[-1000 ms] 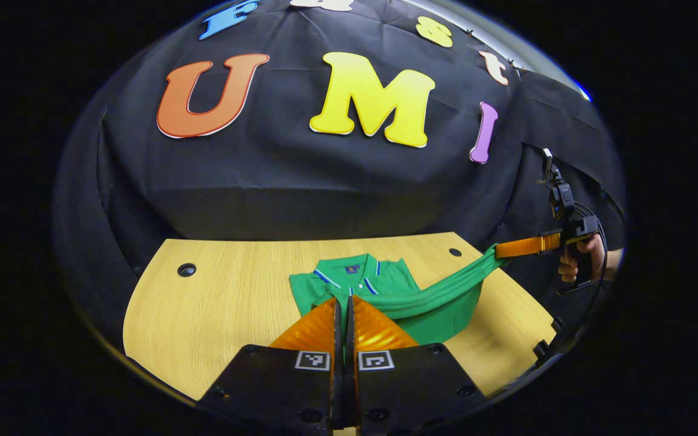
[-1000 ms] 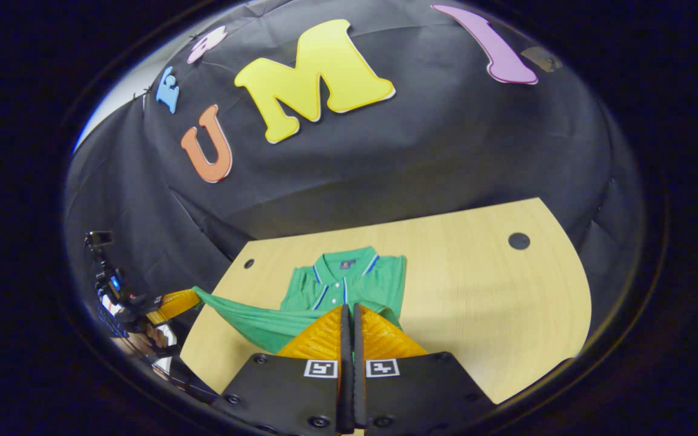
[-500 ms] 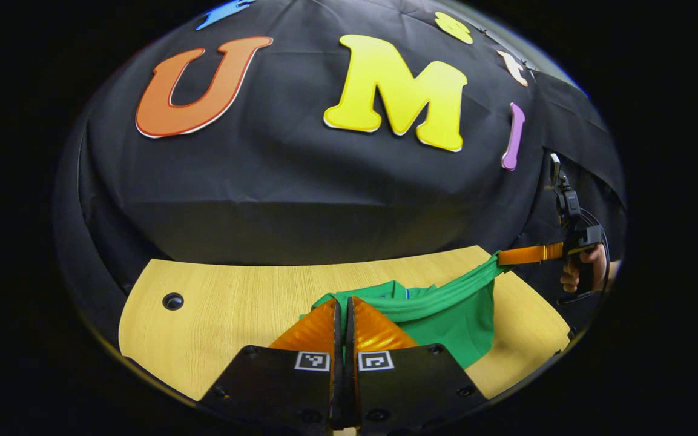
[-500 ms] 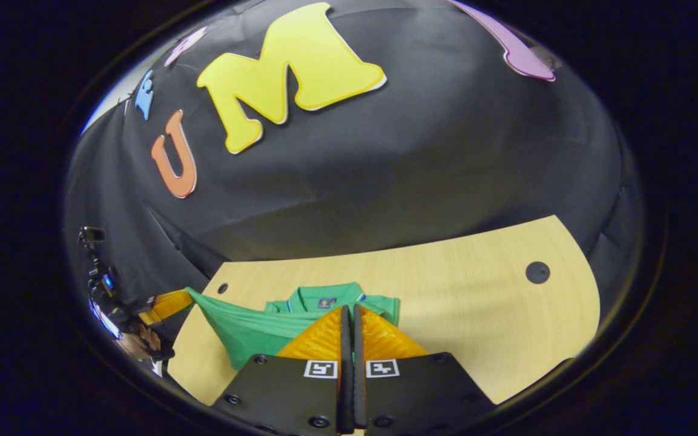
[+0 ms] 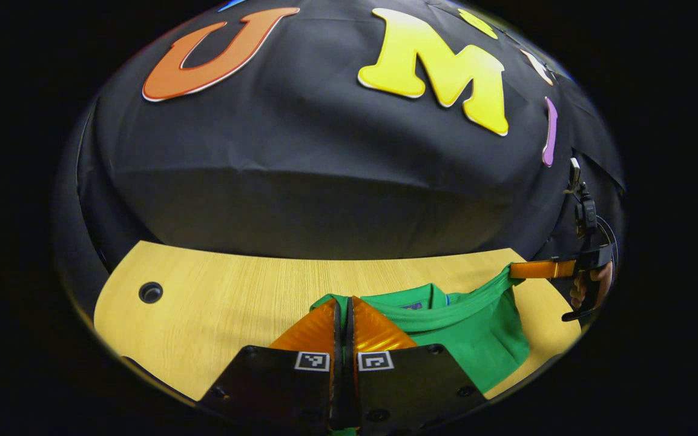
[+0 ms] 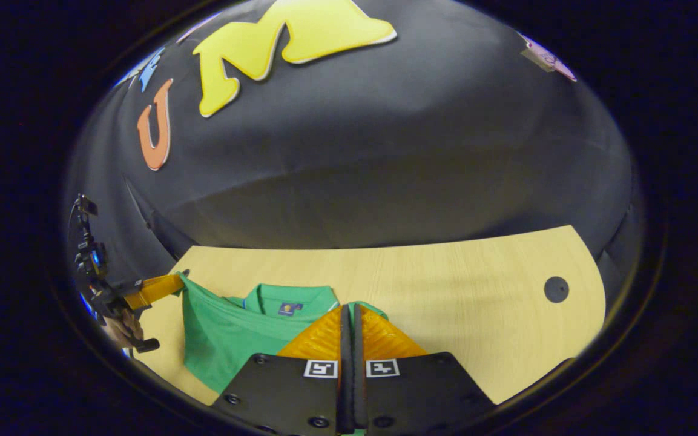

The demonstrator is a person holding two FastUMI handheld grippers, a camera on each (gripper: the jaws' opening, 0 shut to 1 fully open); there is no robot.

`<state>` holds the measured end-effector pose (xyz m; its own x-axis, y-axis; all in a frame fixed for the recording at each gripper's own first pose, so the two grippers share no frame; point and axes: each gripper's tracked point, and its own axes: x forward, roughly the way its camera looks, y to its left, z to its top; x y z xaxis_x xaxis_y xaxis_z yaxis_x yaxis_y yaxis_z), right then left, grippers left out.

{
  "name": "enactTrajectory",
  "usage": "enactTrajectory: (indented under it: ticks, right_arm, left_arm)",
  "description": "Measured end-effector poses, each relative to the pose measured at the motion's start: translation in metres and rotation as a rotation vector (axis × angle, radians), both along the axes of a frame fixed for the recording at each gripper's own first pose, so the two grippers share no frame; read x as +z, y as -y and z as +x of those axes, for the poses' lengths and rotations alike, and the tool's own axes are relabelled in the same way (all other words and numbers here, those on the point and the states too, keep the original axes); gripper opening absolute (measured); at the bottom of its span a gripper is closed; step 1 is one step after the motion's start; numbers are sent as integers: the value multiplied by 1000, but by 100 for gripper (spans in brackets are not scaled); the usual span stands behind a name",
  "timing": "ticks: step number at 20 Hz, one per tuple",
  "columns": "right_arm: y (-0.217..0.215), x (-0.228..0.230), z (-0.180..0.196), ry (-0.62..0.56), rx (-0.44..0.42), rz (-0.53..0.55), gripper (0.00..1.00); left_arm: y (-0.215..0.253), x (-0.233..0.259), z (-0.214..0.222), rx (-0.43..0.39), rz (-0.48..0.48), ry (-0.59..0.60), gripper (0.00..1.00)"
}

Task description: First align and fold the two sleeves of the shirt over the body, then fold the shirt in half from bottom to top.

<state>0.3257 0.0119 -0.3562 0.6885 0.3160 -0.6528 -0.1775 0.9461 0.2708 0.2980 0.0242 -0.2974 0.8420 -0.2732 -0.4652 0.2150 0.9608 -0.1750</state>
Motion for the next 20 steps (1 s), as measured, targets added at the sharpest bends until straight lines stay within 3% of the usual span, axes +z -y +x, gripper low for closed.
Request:
enactTrajectory:
  ticks: [5, 6, 7, 9, 10, 11, 13, 15, 16, 17, 19, 20]
  right_arm:
    - [0, -39, 9, -19, 1, -93, 3]
    - [0, -43, 11, -15, 6, -115, 3]
    - [-1, -45, 12, -10, 4, -129, 3]
    - [0, -45, 16, -4, -12, -138, 5]
    - [2, -45, 18, -1, -23, -143, 13]
    - [2, -44, 17, -2, -29, -142, 14]
    - [5, -37, 14, 15, -47, -148, 34]
    - [7, -19, 11, 63, -68, -155, 71]
    - [8, -9, 10, 92, -88, -160, 87]
    - [9, 7, 4, 119, -111, -158, 89]
    - [7, 31, -8, 158, -137, -153, 98]
    - [6, 45, -15, 180, -141, -155, 93]
  left_arm:
    - [-2, -37, 12, 49, 12, -32, 4]
    - [-1, -41, 13, 55, 15, -38, 12]
    - [-1, -45, 13, 57, 19, -46, 7]
    - [0, -52, 11, 50, 23, -68, 12]
    - [-1, -53, 9, 51, 28, -76, 13]
    - [-4, -54, 6, 49, 39, -86, 17]
    - [-9, -53, 2, 61, 62, -102, 50]
    - [-14, -39, -4, 87, 54, -89, 82]
    - [-18, -29, -8, 102, 62, -80, 91]
    - [-20, -22, -9, 112, 63, -69, 100]
    - [-24, 5, -19, 125, 54, -36, 100]
    - [-26, 19, -25, 133, 53, -16, 100]
